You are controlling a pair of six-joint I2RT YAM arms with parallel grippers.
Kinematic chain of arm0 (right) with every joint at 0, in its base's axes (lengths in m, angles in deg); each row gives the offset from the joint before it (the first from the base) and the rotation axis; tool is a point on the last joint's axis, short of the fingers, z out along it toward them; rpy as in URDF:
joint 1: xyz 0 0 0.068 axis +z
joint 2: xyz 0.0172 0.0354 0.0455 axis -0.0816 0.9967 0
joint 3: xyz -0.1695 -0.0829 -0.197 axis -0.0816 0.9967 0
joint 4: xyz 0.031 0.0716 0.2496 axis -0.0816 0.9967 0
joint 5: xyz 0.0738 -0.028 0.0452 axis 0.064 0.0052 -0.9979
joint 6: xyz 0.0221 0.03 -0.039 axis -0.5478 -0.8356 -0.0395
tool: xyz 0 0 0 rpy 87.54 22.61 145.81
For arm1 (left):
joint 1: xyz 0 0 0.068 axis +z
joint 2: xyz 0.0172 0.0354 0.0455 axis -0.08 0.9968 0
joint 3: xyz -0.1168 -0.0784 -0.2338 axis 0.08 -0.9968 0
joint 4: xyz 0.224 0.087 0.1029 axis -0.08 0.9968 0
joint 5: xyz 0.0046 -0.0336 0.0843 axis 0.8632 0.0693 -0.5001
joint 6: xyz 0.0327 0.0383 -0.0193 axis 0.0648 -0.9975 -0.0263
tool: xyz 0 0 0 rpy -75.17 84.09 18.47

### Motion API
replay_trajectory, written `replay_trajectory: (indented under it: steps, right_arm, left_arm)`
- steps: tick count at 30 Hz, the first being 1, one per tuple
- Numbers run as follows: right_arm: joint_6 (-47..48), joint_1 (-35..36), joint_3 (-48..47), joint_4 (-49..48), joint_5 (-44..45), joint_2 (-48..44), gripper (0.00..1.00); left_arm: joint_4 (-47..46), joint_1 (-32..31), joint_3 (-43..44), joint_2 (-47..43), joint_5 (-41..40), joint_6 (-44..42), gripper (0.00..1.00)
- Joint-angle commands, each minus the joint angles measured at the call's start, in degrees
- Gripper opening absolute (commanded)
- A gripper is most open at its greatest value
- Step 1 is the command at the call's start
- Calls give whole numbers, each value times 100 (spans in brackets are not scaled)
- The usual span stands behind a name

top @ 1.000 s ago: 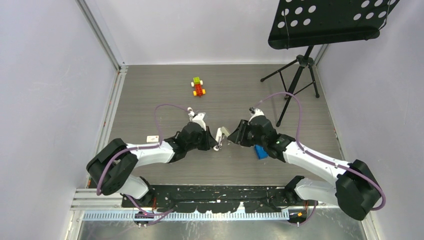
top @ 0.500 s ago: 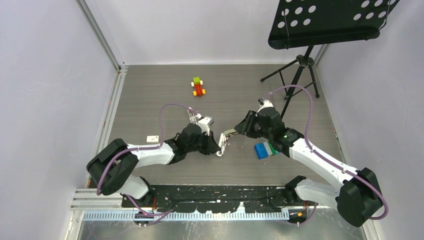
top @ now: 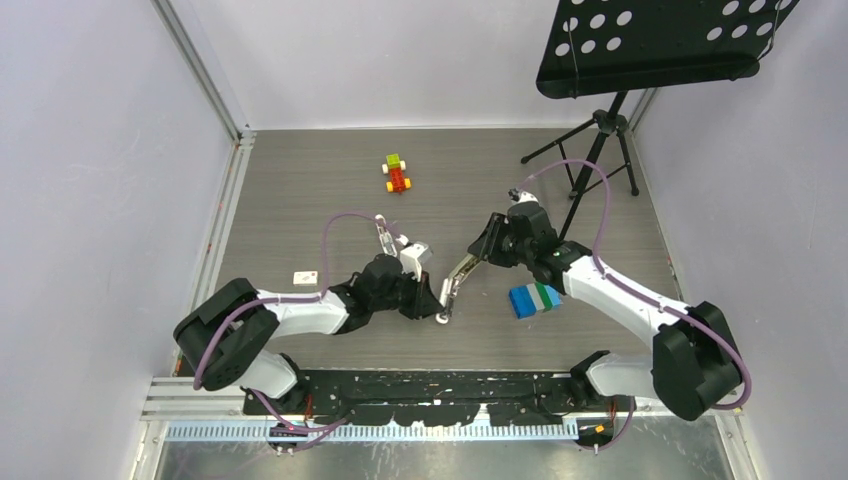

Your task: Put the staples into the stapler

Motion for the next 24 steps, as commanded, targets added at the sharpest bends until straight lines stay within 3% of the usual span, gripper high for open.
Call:
replay_trajectory:
  steps: [1,8,13,16,20,22,24]
  right_arm:
    - [300,-113,-250,-437,299,236,0]
    - [332,-140,-376,-629,61,759,0]
    - [305,-139,-444,-652,-162,1026,0]
    - [292,-140,-520,-427,-166,993,0]
    - [279,-132,-539,-265,-224,835,0]
    - [277,-125,-517,-241,-250,703,0]
    - [315,-111,-529,-190,-210,579,0]
  left_arm:
    - [-745,-227,-31,-251,890,-456,0]
    - [-562,-309,-143,-306,881,-667,0]
    - [-492,-311,-240,-480,227,-376,0]
    - [-278,-315,-216,-622,-338,-227,16]
    - [202,-317,-32,-795,-928,-138,56]
    - [268,-317,18,-824,-1132,-16,64]
    - [214,-313,16,-832,-1291,102,66]
